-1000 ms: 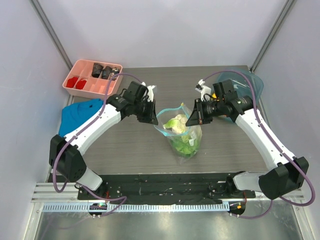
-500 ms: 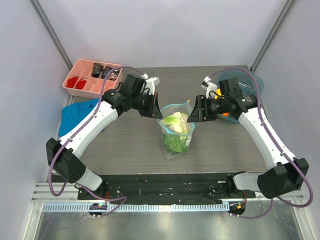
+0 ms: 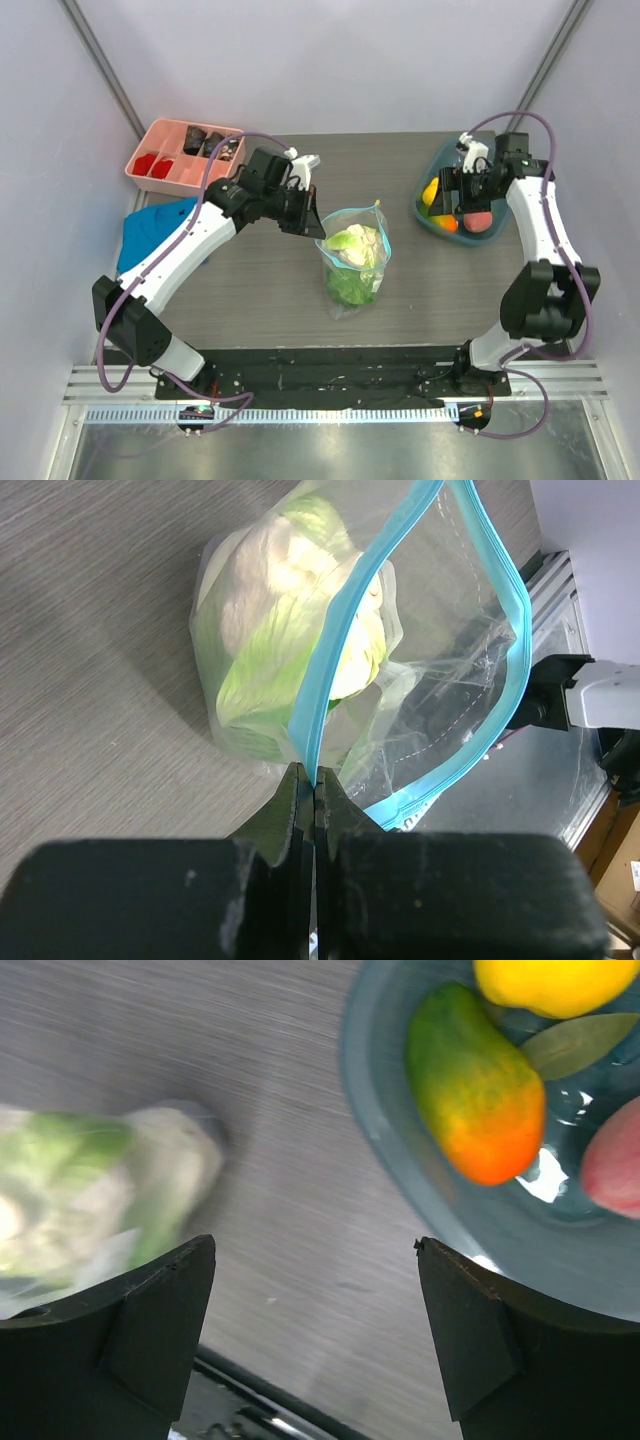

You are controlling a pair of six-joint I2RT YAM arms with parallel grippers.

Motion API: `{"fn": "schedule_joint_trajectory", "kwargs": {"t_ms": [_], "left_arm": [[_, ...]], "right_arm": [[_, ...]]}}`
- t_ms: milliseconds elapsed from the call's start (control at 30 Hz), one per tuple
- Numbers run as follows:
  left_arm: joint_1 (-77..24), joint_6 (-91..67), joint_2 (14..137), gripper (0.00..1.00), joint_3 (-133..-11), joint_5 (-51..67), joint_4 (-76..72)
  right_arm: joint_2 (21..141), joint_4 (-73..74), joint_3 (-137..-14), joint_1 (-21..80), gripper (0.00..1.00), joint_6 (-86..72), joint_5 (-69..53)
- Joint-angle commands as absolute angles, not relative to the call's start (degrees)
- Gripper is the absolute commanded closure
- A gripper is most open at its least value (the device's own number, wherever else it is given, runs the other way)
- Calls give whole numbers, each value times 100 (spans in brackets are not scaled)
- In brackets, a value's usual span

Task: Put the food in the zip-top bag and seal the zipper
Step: Pick up the fake fruit from the bin.

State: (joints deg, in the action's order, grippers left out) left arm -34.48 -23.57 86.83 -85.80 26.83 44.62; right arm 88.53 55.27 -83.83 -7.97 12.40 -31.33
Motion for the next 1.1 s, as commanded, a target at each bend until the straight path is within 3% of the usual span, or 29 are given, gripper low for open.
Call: {"fn": "schedule_joint_trajectory", "kwargs": {"t_ms": [0,200,800,900,1067], "left_arm": [[-3445,-2338,8569,100,-8640,2830,4316],[-3445,-2382,8560,100,-8578,2830,4289],[-3445,-2347,8657,100,-8596,2839,4280],[-3445,-2338,8666,100,-8578,2821,4271],[-3445,-2320,8657,100,-8596,2813,4280]], "right_arm": [[9595,5169,-8665,-765,14,2293,-2295],[10326,4449,-8868,-765,14,2487,-1837],[11504,4553,-8798,-765,14,3357,-1995],[11575,4544,-8815,-765,19,3480,-1934],[11260,4587,-8859,-791,42,3691,-1907]]}}
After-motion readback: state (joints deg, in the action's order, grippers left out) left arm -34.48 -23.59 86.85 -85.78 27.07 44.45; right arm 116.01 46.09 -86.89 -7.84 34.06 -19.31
